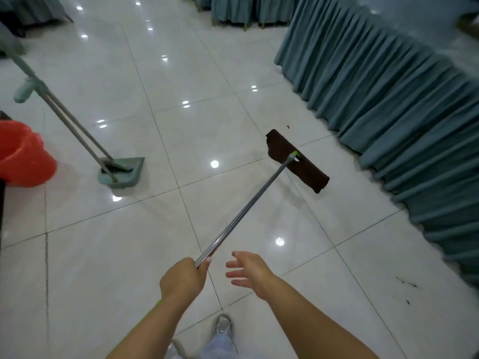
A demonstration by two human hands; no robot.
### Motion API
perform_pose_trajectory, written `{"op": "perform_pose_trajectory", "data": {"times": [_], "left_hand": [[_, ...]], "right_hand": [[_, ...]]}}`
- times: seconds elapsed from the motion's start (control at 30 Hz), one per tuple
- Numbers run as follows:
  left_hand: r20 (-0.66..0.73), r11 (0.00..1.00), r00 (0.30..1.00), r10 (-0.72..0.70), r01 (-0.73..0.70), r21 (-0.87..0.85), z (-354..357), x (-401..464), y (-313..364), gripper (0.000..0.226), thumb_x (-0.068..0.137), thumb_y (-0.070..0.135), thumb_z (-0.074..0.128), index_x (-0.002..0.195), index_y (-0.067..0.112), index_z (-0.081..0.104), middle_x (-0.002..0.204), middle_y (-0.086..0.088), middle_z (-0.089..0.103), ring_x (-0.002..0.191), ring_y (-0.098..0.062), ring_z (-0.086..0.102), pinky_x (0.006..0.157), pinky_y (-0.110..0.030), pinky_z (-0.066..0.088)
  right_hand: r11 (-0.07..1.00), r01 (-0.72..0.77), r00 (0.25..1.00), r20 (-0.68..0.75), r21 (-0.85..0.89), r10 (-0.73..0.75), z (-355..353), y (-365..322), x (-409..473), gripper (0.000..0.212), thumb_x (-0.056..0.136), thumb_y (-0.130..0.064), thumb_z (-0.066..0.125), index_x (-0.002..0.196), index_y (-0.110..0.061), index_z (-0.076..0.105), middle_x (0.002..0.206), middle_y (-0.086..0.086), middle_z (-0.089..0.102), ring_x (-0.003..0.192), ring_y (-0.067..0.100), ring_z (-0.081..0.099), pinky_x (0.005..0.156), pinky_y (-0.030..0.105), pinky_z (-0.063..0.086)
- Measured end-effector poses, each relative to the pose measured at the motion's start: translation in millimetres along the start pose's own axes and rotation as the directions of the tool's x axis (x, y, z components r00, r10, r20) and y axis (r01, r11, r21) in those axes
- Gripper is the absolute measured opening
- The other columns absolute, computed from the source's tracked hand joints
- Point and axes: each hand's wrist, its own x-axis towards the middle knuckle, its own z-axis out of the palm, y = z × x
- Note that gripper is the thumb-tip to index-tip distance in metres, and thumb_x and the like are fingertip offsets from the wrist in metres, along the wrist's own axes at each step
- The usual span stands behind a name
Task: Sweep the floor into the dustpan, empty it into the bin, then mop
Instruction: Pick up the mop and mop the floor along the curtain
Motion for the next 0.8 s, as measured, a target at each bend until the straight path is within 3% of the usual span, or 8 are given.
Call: {"op": "perform_pose_trajectory", "data": {"times": [0.1, 0.27, 0.5, 0.67, 0.8], "left_hand": [[0.014, 1.000, 1.000, 0.009, -0.009, -0.025, -1.0, 13.3, 21.7, 0.057, 0.092, 0.064, 0.031, 0.087, 0.015, 0.060, 0.094, -0.005, 0.068, 0.089, -0.026, 0.063, 0.070, -0.028, 0.045], [0.044, 0.999, 0.999, 0.009, -0.007, -0.033, 2.0, 40.8, 59.1, 0.062, 0.094, 0.060, 0.032, 0.101, 0.007, 0.063, 0.100, -0.010, 0.068, 0.093, -0.028, 0.064, 0.068, -0.028, 0.041], [0.123, 0.995, 0.991, -0.056, 0.066, -0.080, 19.2, 68.3, 97.1, 0.058, 0.094, 0.055, 0.037, 0.113, 0.005, 0.059, 0.108, -0.012, 0.066, 0.095, -0.030, 0.066, 0.083, -0.034, 0.050], [0.157, 0.981, 0.982, -0.105, 0.129, -0.146, 35.8, 71.1, 89.4, 0.054, 0.093, 0.054, 0.039, 0.106, 0.006, 0.060, 0.102, -0.012, 0.066, 0.092, -0.031, 0.066, 0.085, -0.038, 0.053], [0.245, 0.919, 0.962, -0.121, 0.202, -0.338, 51.6, 61.9, 86.2, 0.042, 0.095, 0.042, 0.045, 0.104, 0.003, 0.057, 0.072, -0.007, 0.052, 0.082, -0.031, 0.064, 0.081, -0.042, 0.057]], "right_hand": [[0.989, -0.076, 0.995, 0.048, -0.126, 0.083, -8.5, 9.4, -6.2, 0.022, 0.098, -0.025, 0.045, 0.113, -0.013, 0.056, 0.101, 0.006, 0.065, 0.083, 0.022, 0.065, 0.089, 0.037, 0.052], [0.999, -0.030, 0.999, 0.012, -0.012, 0.030, -21.8, 5.2, 5.6, 0.019, 0.098, -0.025, 0.047, 0.109, -0.013, 0.056, 0.100, 0.009, 0.064, 0.069, 0.018, 0.061, 0.065, 0.027, 0.049], [0.998, -0.026, 0.998, -0.050, 0.062, 0.029, -43.7, 13.3, 28.3, 0.026, 0.099, -0.030, 0.046, 0.111, -0.010, 0.058, 0.100, 0.012, 0.064, 0.067, 0.019, 0.061, 0.063, 0.026, 0.048], [0.997, -0.044, 0.993, -0.105, 0.062, 0.050, -53.1, 30.7, 44.4, 0.025, 0.099, -0.029, 0.045, 0.108, -0.010, 0.058, 0.097, 0.011, 0.065, 0.066, 0.018, 0.062, 0.064, 0.026, 0.049], [0.993, -0.082, 0.989, -0.116, 0.080, 0.091, -47.0, 36.9, 55.2, 0.029, 0.100, -0.032, 0.045, 0.111, -0.009, 0.058, 0.099, 0.011, 0.066, 0.073, 0.021, 0.064, 0.069, 0.029, 0.051]]}}
